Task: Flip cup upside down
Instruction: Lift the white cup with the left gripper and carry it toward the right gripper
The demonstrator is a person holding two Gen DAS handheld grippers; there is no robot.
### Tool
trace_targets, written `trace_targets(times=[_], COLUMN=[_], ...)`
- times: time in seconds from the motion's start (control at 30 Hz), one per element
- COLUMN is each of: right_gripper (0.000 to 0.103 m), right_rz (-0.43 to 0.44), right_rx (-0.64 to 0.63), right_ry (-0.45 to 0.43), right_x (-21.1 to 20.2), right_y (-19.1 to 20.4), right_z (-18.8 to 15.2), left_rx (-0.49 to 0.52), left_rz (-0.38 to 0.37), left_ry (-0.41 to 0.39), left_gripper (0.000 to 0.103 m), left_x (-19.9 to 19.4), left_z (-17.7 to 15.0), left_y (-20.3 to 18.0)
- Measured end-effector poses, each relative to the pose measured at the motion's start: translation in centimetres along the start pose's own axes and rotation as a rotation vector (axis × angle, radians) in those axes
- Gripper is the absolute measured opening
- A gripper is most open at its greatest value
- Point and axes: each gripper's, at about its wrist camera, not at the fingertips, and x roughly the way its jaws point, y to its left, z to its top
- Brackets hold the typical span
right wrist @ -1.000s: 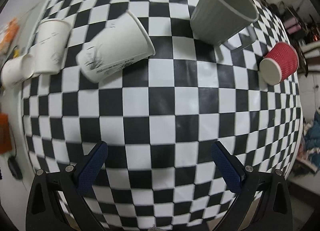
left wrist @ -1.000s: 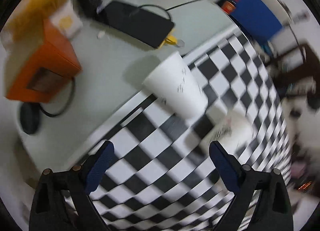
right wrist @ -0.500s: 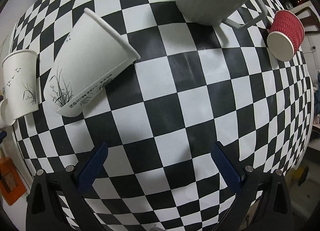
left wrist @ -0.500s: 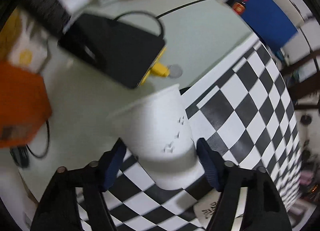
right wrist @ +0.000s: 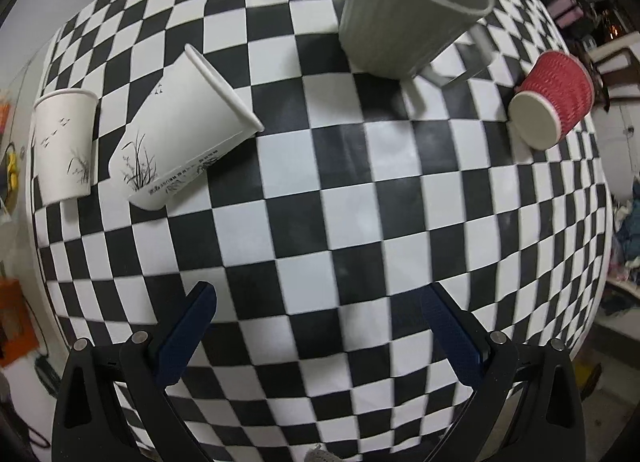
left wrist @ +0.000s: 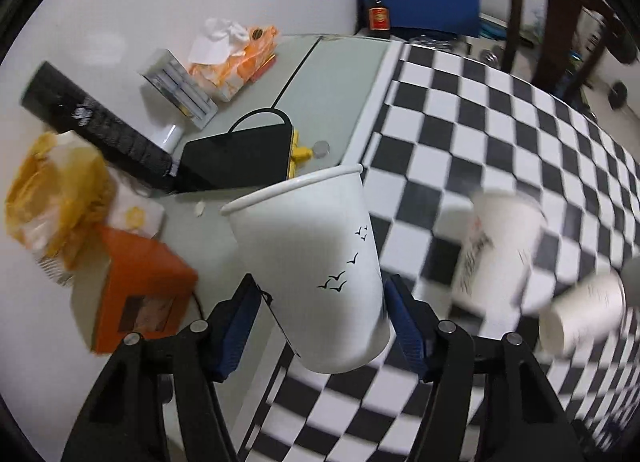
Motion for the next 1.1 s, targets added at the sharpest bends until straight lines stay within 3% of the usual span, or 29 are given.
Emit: trace_targets(times=[0.27,0.53,0.87,1.1], right_gripper=[0.103,0.103,0.103,0.103], right_rz=[0.025,0.016,-0.041,-0.053], right_rx=[-0.082,-0.047,0.11,0.179], right_ry=[-0.038,-0.007,0.066,0.103], right_x=[-2.2,-1.0,3.7,5.5], right_y=[-3.4,-12.2,-24.7,-29.3], right_z=[-3.0,-6.4,-9.2,-10.9], left_rx=[0.122,0.35,0.582,0.674], left_rz=[-0.056,-0.203,-0.286,-0.297], left_ry=[-0.018,0.028,0.164,0.228], left_gripper=[0.06,0.06,0.06,0.061], left_x=[-6.1,-11.2,-9.3,-7.3], left_z=[-6.1,-14.2,-21.3,-23.1], left_y=[-3.7,-14.0,-26.7,-32.0])
